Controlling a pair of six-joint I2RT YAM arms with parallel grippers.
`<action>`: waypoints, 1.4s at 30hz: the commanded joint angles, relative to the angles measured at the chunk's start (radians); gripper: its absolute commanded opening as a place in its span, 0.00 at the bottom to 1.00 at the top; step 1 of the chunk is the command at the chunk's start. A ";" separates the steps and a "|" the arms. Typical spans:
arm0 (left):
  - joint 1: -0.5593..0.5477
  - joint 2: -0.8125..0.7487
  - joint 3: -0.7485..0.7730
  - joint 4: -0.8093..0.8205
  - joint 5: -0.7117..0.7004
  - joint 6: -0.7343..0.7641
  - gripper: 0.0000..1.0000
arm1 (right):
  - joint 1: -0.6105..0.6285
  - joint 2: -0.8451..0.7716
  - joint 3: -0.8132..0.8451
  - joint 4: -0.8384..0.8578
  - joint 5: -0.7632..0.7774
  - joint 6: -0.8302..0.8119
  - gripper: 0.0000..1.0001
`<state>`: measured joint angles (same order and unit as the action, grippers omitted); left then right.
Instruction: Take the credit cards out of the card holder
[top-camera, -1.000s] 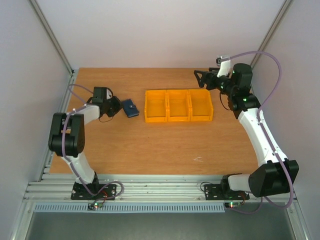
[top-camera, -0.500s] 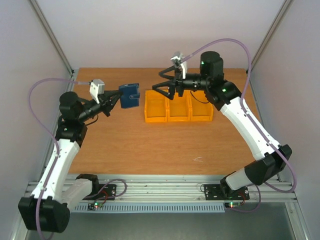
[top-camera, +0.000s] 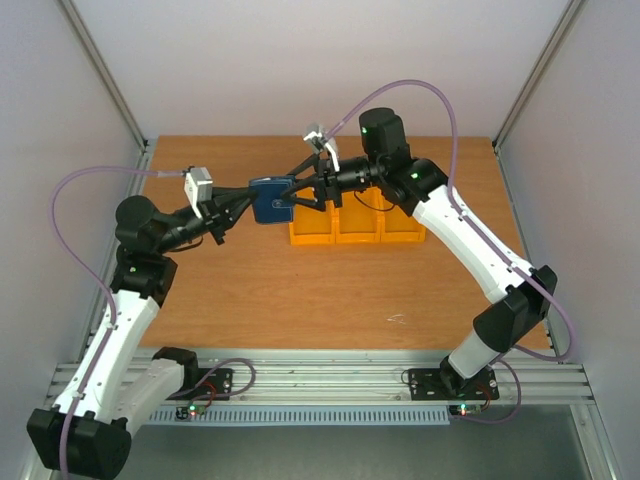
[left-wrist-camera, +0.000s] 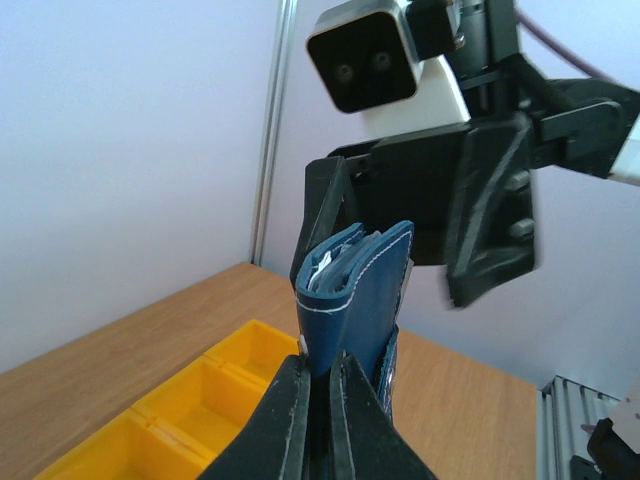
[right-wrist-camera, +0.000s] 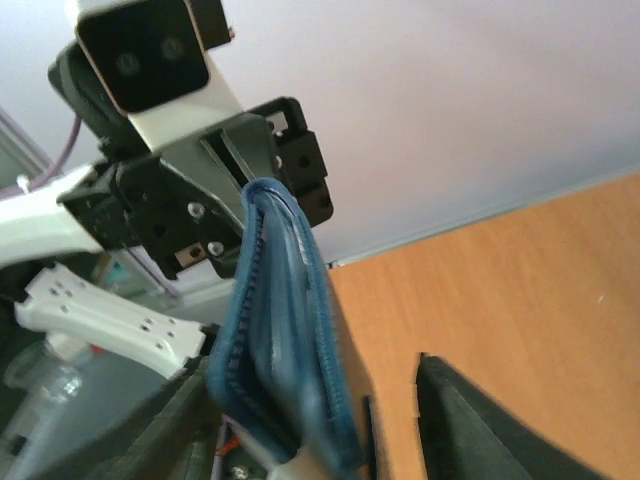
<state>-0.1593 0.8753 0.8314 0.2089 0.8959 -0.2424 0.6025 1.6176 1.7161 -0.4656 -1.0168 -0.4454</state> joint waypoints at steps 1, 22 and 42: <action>-0.019 -0.023 0.000 0.106 0.013 -0.026 0.00 | 0.006 0.028 0.039 -0.004 -0.086 0.036 0.31; -0.053 -0.005 -0.027 -0.011 0.139 0.046 0.20 | 0.008 0.053 0.153 -0.075 -0.237 -0.027 0.01; -0.207 0.008 -0.034 -0.117 -0.652 -0.015 0.00 | 0.287 0.064 0.158 -0.138 1.070 -0.159 0.39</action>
<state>-0.3565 0.8783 0.7959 0.0055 0.3195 -0.2371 0.8532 1.6497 1.8446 -0.5850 -0.0601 -0.5747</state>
